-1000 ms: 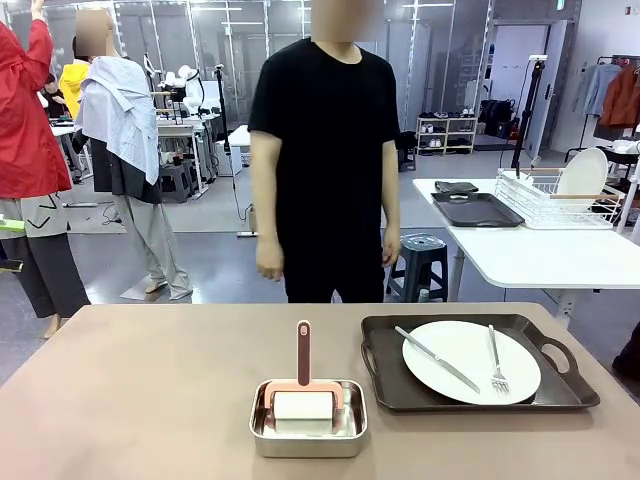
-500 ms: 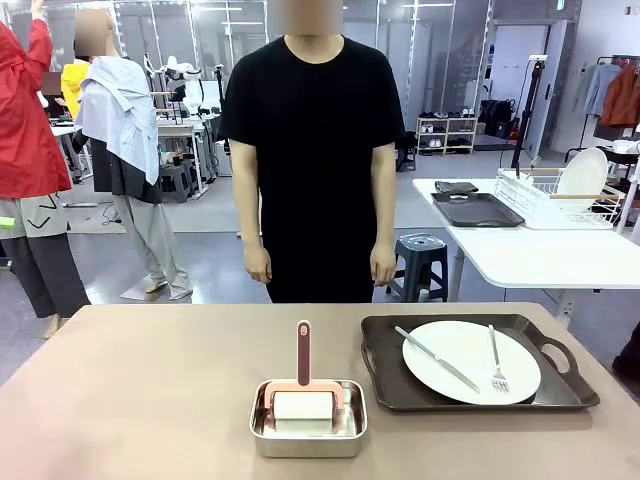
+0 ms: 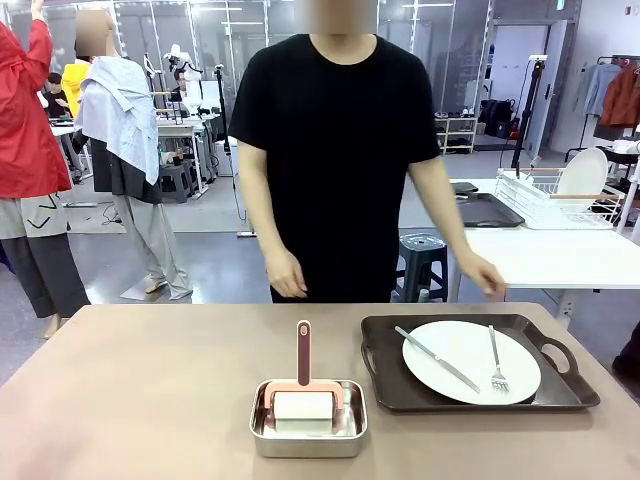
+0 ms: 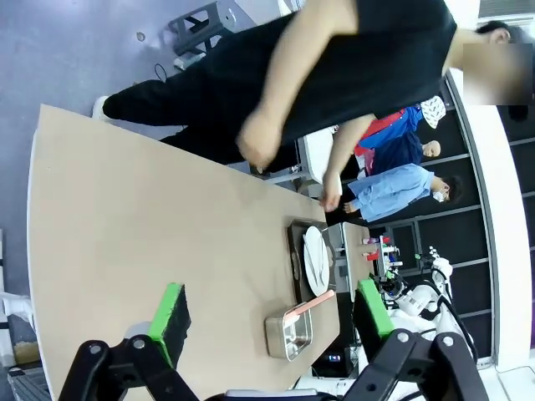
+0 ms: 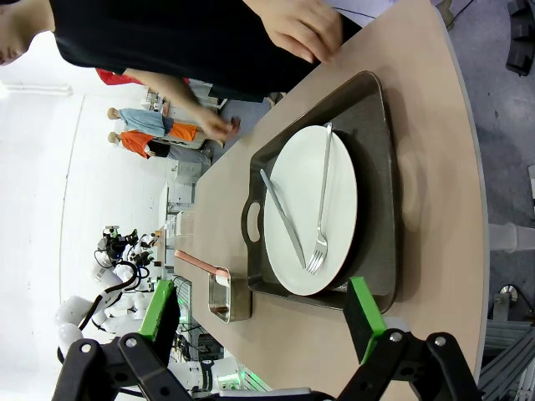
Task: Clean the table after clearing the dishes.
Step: When the right (or left) Handle tray is removed, use the right hand (or left hand) to clean the right (or left) side of the table with the Lint Roller.
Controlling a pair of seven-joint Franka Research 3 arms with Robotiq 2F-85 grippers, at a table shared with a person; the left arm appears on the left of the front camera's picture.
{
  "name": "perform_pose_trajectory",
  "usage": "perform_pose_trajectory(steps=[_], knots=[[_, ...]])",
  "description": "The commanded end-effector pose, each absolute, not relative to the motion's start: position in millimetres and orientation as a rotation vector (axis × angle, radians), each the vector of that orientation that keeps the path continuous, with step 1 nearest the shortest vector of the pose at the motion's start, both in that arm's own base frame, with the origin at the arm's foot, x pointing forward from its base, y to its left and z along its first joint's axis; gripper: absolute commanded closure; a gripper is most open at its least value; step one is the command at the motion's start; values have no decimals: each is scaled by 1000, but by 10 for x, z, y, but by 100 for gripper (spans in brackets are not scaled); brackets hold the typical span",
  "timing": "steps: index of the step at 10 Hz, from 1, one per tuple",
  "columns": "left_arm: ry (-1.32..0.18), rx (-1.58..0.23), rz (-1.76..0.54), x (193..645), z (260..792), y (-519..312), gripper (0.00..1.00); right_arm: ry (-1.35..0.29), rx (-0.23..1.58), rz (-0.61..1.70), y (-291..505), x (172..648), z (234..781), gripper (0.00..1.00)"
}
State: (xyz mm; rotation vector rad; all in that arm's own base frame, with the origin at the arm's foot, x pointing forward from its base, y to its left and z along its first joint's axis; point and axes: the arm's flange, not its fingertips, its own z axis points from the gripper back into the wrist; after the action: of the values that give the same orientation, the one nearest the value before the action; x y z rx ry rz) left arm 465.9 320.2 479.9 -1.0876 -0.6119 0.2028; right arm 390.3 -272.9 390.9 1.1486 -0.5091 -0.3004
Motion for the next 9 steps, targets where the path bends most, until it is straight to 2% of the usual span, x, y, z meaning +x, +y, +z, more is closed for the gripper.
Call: perform_pose_trajectory(steps=[1, 3, 9], knots=[[-644, -1060, 225, 4733, 4805, 3237, 0, -514, 1156, -297, -2713, 3877, 3926, 0], [-622, -1119, 244, 4729, 4812, 3270, 0, -514, 1156, -297, -2713, 3877, 3926, 0], [-618, -1079, 214, 4687, 4776, 3215, 0, -514, 1156, -297, -2713, 3877, 3926, 0]])
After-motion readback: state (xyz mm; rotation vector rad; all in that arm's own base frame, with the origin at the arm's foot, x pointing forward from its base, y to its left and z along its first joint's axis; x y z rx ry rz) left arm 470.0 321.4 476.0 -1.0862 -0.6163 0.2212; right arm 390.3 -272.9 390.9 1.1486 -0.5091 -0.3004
